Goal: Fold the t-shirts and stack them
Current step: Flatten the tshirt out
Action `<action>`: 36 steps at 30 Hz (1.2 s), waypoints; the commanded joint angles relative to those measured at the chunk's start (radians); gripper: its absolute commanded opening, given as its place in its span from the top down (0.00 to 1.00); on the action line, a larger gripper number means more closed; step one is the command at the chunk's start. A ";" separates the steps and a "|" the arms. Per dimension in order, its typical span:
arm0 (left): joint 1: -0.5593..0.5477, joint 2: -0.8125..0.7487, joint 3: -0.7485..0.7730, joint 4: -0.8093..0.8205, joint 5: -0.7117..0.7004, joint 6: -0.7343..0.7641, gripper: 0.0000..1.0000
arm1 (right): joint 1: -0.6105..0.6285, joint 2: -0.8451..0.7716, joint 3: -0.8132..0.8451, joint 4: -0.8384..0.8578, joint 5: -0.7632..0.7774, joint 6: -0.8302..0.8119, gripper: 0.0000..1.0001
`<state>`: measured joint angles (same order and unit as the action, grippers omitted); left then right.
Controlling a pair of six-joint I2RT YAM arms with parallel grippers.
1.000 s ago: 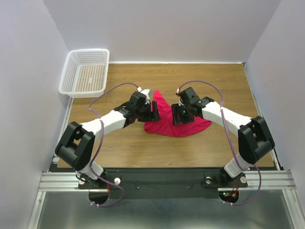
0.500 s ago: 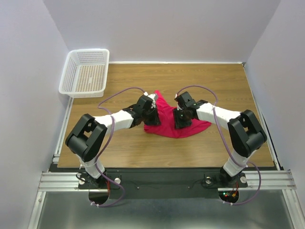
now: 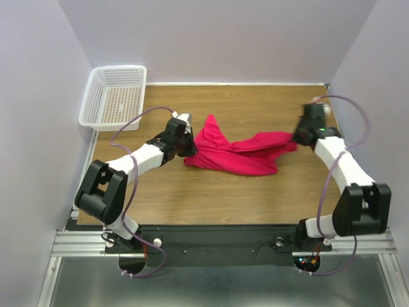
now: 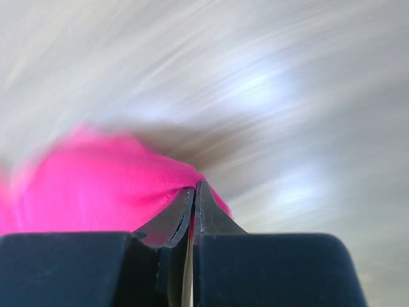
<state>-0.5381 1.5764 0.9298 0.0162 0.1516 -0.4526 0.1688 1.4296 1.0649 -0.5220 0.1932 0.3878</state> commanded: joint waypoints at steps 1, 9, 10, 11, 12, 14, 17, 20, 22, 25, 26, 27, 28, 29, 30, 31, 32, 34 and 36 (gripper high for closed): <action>0.035 -0.076 -0.013 -0.015 -0.037 0.063 1.00 | -0.196 -0.123 0.004 -0.007 0.112 0.080 0.94; 0.065 -0.090 -0.002 -0.071 -0.076 0.113 1.00 | -0.198 -0.161 -0.002 0.008 -0.158 0.030 0.43; 0.078 -0.098 0.003 -0.079 -0.099 0.120 1.00 | -0.198 -0.164 -0.002 0.010 -0.175 0.019 0.40; 0.090 -0.116 0.006 -0.090 -0.110 0.124 1.00 | -0.198 -0.169 -0.002 0.010 -0.216 0.011 0.39; 0.104 -0.130 0.009 -0.104 -0.118 0.126 1.00 | -0.198 -0.170 -0.002 0.010 -0.241 0.008 0.39; 0.128 -0.180 0.009 -0.116 -0.130 0.126 1.00 | -0.196 -0.169 -0.016 0.030 -0.343 -0.006 0.39; 0.130 -0.239 -0.029 -0.154 -0.101 0.094 1.00 | -0.187 -0.103 -0.026 0.031 -0.466 -0.026 0.41; 0.130 -0.361 -0.170 -0.171 -0.027 0.006 1.00 | -0.145 -0.038 -0.033 0.034 -0.489 -0.024 0.45; 0.130 -0.481 -0.283 -0.197 0.002 -0.062 1.00 | -0.102 0.004 -0.029 0.037 -0.462 -0.029 0.45; 0.130 -0.639 -0.332 -0.272 -0.036 -0.100 0.88 | -0.036 0.063 -0.017 0.037 -0.445 -0.058 0.41; 0.132 -0.703 -0.326 -0.291 -0.059 -0.104 0.79 | -0.013 0.074 -0.008 0.037 -0.405 -0.066 0.36; 0.132 -0.728 -0.313 -0.304 -0.084 -0.103 0.70 | 0.009 0.086 0.000 0.036 -0.382 -0.075 0.35; 0.133 -0.745 -0.278 -0.327 -0.131 -0.100 0.46 | 0.049 0.092 0.006 0.036 -0.362 -0.090 0.34; 0.133 -0.756 -0.255 -0.332 -0.144 -0.081 0.37 | 0.070 0.104 0.021 0.036 -0.321 -0.096 0.34; 0.133 -0.747 -0.232 -0.337 -0.164 -0.066 0.32 | 0.086 0.109 0.029 0.036 -0.299 -0.102 0.34; 0.133 -0.731 -0.180 -0.346 -0.190 -0.052 0.28 | 0.115 0.115 0.038 0.036 -0.279 -0.119 0.34; 0.133 -0.710 -0.155 -0.346 -0.192 -0.035 0.28 | 0.124 0.124 0.049 0.036 -0.255 -0.122 0.34; 0.133 -0.629 -0.099 -0.323 -0.172 0.011 0.28 | 0.138 0.156 0.076 0.034 -0.248 -0.138 0.34; 0.133 -0.528 -0.068 -0.294 -0.127 0.038 0.28 | 0.141 0.178 0.092 0.034 -0.244 -0.141 0.34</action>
<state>-0.4042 0.9298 0.7956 -0.3191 0.0109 -0.4866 0.3061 1.5841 1.0885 -0.5156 -0.1177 0.2871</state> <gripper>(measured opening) 0.717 0.664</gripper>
